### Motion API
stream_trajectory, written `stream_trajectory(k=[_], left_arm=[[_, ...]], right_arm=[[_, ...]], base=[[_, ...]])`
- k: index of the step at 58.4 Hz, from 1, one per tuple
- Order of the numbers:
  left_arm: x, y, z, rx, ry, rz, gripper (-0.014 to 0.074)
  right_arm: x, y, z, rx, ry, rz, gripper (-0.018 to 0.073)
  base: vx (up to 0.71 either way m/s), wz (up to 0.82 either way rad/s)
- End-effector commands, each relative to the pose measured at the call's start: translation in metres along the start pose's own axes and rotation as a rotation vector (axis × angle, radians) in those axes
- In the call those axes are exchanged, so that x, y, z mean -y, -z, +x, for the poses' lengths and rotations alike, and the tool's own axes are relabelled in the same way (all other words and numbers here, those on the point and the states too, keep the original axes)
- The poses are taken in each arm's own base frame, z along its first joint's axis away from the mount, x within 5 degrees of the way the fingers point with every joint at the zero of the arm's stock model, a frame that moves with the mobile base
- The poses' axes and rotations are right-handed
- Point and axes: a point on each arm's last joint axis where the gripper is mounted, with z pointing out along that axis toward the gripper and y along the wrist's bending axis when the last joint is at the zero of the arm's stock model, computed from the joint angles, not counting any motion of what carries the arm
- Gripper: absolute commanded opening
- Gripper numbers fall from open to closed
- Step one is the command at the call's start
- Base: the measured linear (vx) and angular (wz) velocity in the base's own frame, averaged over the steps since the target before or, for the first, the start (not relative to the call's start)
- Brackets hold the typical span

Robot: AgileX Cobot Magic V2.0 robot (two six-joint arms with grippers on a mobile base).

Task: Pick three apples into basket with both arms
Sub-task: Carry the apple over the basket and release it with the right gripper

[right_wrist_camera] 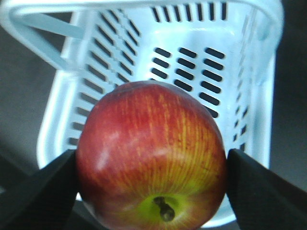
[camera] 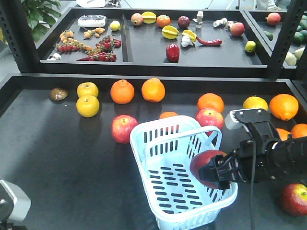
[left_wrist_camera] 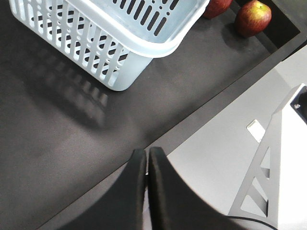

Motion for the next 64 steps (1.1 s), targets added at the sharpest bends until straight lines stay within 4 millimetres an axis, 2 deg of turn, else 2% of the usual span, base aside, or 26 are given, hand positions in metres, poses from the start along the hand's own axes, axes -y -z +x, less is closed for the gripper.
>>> stream_trajectory(k=[1,2,13,21,29,32,33,34,35,36,37,47,56,61,64], left_arm=[[0.003,0.003,-0.01,0.059,0.021,0.009,-0.0006],[0.003,0.003,-0.01,0.059,0.021,0.009,-0.0006],[0.003,0.003,-0.01,0.059,0.021,0.009,-0.0006],[0.003,0.003,-0.01,0.059,0.021,0.009,-0.0006],[0.003,0.003,-0.01,0.059,0.021,0.009,-0.0006],[0.003,0.003,-0.01,0.059,0.021,0.009,-0.0006],[0.003,0.003,-0.01,0.059,0.021,0.009,-0.0006],[0.003,0.003,-0.01,0.059,0.021,0.009,-0.0006],[0.003,0.003,-0.01,0.059,0.021,0.009,-0.0006],[0.003,0.003,-0.01,0.059,0.021,0.009,-0.0006],[0.003,0.003,-0.01,0.059,0.021,0.009,-0.0006],[0.003,0.003,-0.01,0.059,0.021,0.009,-0.0006],[0.003,0.003,-0.01,0.059,0.021,0.009,-0.0006],[0.003,0.003,-0.01,0.059,0.021,0.009,-0.0006],[0.003,0.003,-0.01,0.059,0.021,0.009,-0.0006]], right_arm=[[0.0,0.006,-0.013,0.083,0.02,0.016,0.071],[0.0,0.006,-0.013,0.083,0.023,0.016,0.0731],[-0.003,0.01,-0.012,0.085,0.057,0.009,0.0706],[-0.009,0.024,-0.008,0.078,0.08,-0.008,0.0601],[-0.012,0.043,0.0,0.069,0.109,0.043,0.0357],[-0.008,0.051,0.002,0.072,0.094,0.103,0.019],[-0.007,0.053,0.003,0.072,0.09,0.12,0.017],[-0.005,0.056,0.004,0.075,0.087,0.15,0.0092],[-0.003,0.059,0.004,0.075,0.095,0.17,0.0072],[-0.001,0.061,0.005,0.076,0.08,0.199,-0.0004],[0.002,0.064,0.006,0.075,0.088,0.231,-0.0017],[0.027,0.083,0.013,0.075,-0.017,0.46,-0.0009],[0.051,0.092,0.016,0.073,-0.105,0.584,-0.0002],[0.068,0.093,0.017,0.078,-0.16,0.616,0.0029],[0.08,0.091,0.018,0.07,-0.208,0.622,0.0077]], base=[[0.0,0.0],[0.0,0.0],[0.0,0.0],[0.0,0.0],[0.0,0.0],[0.0,0.0],[0.0,0.0],[0.0,0.0],[0.0,0.0],[0.0,0.0],[0.0,0.0],[0.0,0.0],[0.0,0.0],[0.0,0.0],[0.0,0.0]])
